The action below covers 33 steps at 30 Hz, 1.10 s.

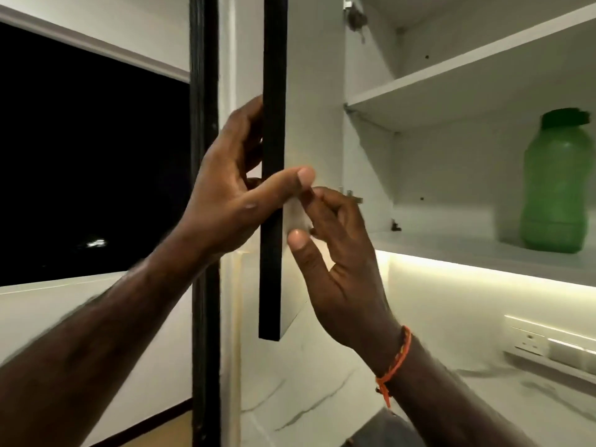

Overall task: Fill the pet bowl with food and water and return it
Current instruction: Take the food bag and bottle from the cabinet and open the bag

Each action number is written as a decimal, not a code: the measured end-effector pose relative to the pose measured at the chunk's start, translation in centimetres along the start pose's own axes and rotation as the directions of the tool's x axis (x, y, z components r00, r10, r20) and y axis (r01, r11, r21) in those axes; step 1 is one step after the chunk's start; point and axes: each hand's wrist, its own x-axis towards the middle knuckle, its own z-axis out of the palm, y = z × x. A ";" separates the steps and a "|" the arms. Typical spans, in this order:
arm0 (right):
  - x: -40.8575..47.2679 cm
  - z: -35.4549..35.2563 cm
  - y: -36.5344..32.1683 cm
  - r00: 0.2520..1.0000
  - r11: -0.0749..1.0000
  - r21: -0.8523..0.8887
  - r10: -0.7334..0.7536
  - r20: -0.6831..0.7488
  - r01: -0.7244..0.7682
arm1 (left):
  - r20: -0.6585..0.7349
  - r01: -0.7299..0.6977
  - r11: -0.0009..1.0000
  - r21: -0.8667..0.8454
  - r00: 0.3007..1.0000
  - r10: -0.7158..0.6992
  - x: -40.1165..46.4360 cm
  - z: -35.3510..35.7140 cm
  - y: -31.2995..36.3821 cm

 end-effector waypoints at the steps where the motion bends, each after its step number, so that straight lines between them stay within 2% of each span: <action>1: 0.1 1.1 0.1 1.000 1.000 -0.013 -0.001 0.030 0.001 | -0.021 0.029 0.998 0.053 0.999 -0.028 -0.1 -1.1 -0.2; 7: 1.2 7.3 1.0 0.982 0.988 -0.150 0.053 0.183 -0.025 | -0.147 0.175 0.950 0.257 0.979 -0.140 -1.0 -6.2 -2.3; 14: 2.7 13.8 3.7 0.966 0.953 -0.301 0.116 0.230 -0.043 | -0.197 0.205 0.790 0.578 0.974 -0.108 -2.0 -10.1 -7.5; 17: 3.5 16.0 5.0 0.957 0.944 -0.326 0.141 0.255 -0.053 | -0.155 0.181 0.633 0.753 0.983 -0.096 -2.3 -10.8 -9.3; 21: 3.9 18.1 6.2 0.948 0.915 -0.403 0.136 0.288 -0.009 | 0.016 0.027 0.291 0.956 0.990 -0.143 -2.7 -10.4 -11.3; 24: 3.7 18.5 6.6 0.954 0.903 -0.430 0.120 0.275 0.010 | 0.017 0.009 0.182 0.983 0.990 -0.138 -3.0 -9.8 -11.6; 29: 4.2 15.7 6.6 0.936 0.881 -0.467 0.100 0.338 0.075 | -0.056 0.077 0.114 0.990 0.983 -0.177 -2.6 -7.6 -11.4; 33: 3.7 11.6 5.7 0.944 0.860 -0.508 0.132 0.302 0.042 | -0.047 0.077 0.176 0.981 0.984 -0.171 -2.1 -4.8 -10.1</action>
